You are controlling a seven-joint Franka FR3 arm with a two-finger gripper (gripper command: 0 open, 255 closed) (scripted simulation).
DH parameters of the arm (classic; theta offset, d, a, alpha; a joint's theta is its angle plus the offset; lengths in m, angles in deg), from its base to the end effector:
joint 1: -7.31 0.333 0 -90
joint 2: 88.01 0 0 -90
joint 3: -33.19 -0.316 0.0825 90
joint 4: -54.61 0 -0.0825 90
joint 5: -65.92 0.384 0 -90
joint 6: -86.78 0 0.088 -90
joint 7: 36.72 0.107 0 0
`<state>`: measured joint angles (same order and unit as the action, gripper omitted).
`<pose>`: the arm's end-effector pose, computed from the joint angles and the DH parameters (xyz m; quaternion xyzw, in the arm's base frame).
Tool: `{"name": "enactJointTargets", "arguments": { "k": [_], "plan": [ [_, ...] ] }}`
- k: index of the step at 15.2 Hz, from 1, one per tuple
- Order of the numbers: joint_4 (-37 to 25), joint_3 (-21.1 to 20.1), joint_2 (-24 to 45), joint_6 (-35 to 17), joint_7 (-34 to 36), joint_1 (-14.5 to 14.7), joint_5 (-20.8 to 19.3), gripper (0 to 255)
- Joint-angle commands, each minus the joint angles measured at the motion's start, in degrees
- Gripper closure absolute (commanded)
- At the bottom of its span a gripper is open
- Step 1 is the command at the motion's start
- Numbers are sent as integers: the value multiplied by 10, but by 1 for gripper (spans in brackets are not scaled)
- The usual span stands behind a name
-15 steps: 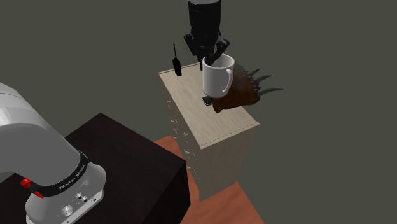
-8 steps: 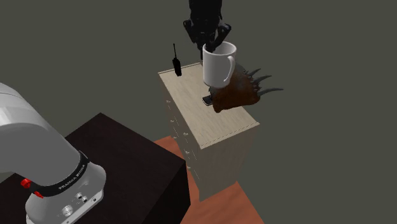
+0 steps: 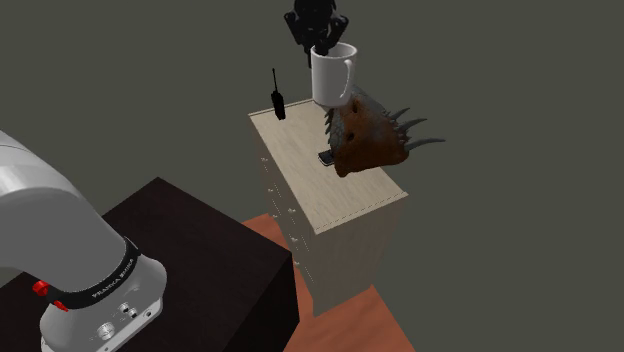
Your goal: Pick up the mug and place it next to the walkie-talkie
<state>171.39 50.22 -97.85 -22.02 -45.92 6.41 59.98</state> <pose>0.4823 -0.1715 0.5174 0.9979 -0.0583 0.0069 0.0266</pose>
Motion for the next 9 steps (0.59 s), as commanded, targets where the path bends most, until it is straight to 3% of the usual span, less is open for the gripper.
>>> {"name": "enactJointTargets", "arguments": {
  "k": [1, 9],
  "plan": [
    [-25, -11, 29, -1, 18, 11, 10, 255],
    [-168, -47, 151, 26, 79, 46, 40, 255]
  ]
}}
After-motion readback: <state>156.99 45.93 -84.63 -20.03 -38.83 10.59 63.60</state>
